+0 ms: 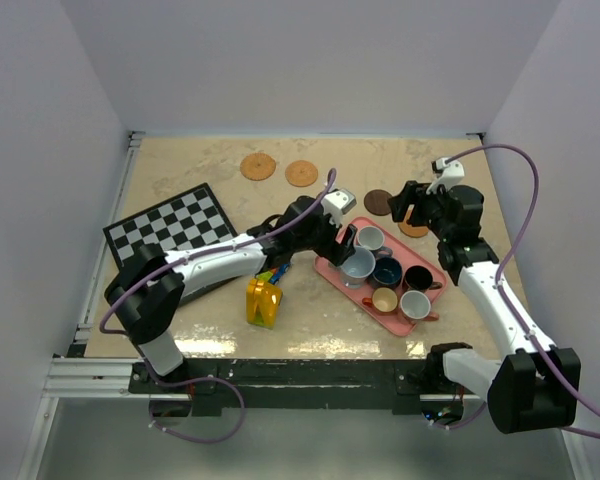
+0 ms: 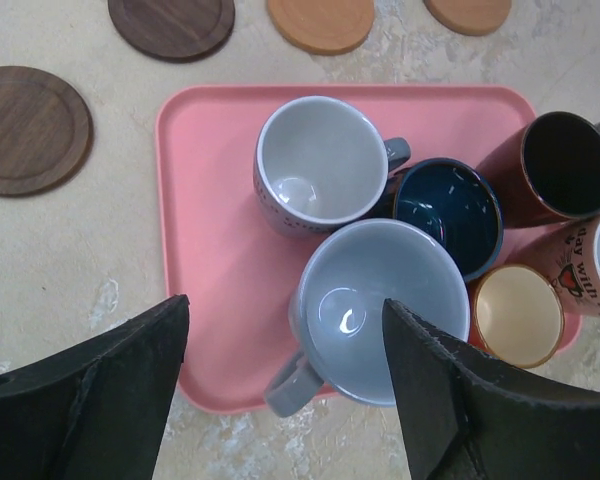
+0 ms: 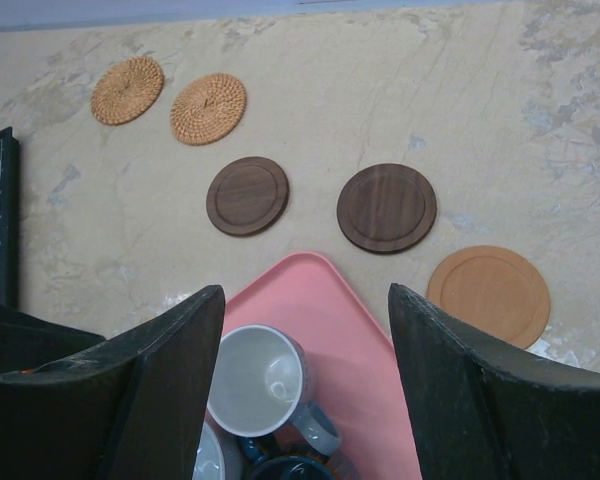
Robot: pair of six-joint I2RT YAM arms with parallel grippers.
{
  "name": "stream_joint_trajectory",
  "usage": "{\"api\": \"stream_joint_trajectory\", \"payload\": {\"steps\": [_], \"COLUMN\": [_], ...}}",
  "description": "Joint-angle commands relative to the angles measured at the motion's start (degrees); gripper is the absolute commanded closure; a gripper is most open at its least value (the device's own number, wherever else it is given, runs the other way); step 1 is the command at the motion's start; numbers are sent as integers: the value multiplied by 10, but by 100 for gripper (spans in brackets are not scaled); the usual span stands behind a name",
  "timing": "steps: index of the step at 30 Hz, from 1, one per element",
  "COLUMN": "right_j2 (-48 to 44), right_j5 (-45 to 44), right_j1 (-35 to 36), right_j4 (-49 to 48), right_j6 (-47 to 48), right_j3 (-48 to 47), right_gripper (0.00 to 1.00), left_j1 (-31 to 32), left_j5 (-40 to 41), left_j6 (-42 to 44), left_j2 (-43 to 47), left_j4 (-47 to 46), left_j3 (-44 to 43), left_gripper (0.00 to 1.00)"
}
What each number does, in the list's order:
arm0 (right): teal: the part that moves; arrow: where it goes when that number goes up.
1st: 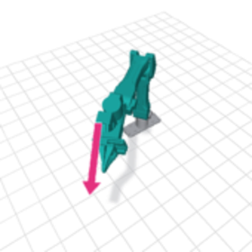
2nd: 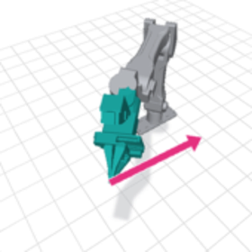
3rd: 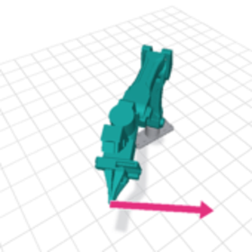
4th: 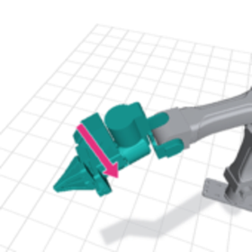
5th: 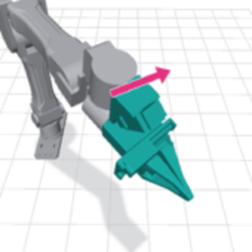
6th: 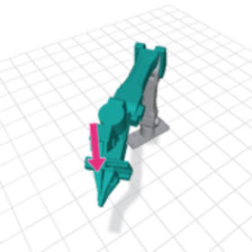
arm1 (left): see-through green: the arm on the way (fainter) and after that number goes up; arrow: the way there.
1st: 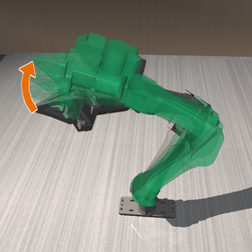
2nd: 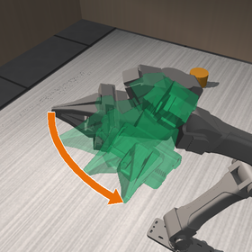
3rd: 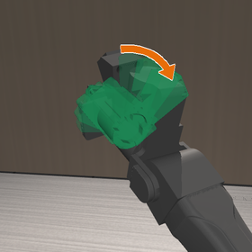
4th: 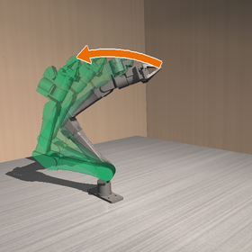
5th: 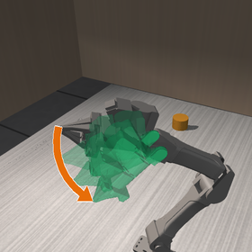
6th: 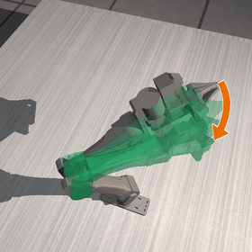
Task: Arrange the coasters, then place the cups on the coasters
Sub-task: Pick up the cup from the tray.
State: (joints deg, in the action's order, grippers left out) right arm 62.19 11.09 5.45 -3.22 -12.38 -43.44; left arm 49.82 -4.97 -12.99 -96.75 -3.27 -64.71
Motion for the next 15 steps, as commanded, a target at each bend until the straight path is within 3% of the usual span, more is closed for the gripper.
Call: {"api": "stream_joint_trajectory", "payload": {"steps": [1, 15], "right_j2": [-8, -18], "right_j5": [0, -9], "right_j1": [-1, 0], "right_j4": [-6, -11], "right_j6": [-6, -8], "right_j3": [4, 6], "right_gripper": [29, 29], "left_j1": [16, 30], "left_j5": [32, 47], "left_j6": [-2, 17], "left_j2": [-28, -83], "left_j4": [2, 27], "left_j3": [-41, -79], "left_gripper": [19, 45]}}
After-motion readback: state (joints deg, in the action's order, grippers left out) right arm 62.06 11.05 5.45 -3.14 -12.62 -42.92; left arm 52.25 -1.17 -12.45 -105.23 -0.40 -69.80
